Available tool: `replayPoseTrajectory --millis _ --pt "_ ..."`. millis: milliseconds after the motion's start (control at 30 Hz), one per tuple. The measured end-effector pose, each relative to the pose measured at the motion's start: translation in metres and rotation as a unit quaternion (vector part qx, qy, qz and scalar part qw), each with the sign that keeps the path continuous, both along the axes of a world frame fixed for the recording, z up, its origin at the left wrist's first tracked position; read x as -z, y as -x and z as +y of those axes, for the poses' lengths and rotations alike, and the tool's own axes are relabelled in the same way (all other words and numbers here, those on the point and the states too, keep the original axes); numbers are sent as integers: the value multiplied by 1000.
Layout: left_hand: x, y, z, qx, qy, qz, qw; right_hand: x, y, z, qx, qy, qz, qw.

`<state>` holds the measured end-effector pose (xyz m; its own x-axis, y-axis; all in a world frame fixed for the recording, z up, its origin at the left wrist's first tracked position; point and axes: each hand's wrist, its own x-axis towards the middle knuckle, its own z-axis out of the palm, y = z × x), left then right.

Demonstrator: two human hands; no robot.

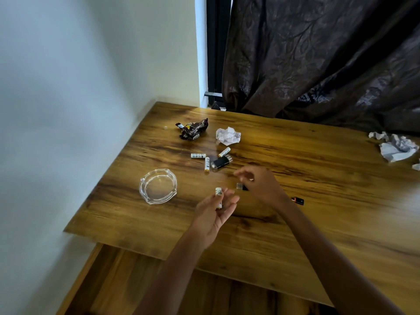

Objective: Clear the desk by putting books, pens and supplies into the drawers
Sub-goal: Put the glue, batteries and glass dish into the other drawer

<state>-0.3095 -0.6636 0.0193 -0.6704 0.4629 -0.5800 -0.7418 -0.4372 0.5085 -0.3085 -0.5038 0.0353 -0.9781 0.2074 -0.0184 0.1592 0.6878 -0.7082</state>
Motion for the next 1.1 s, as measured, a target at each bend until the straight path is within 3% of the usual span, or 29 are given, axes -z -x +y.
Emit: replayPoseTrajectory --millis 133,267,533,633,733,867,1033,1100 --pt "-3 7 -18 -14 33 42 998 28 10 25 2 -164 -46 985" --pt "-5 17 -30 -46 41 38 997 42 13 30 2 -225 -65 972" --pt "3 17 -31 -22 40 13 999 34 23 31 57 -149 -49 986" --pt "6 18 -25 -11 29 11 999 17 16 12 103 -11 -14 994" --pt "8 22 -15 -7 18 11 1000 -1 7 -31 46 119 4 992" --pt "5 28 -10 -30 -30 0 999 -3 9 -72 13 81 23 996" --pt "6 42 -27 -35 -26 17 999 -18 41 -53 -46 51 -10 998" --pt "6 49 -37 -35 -13 35 999 -19 69 -33 -5 -38 19 999"
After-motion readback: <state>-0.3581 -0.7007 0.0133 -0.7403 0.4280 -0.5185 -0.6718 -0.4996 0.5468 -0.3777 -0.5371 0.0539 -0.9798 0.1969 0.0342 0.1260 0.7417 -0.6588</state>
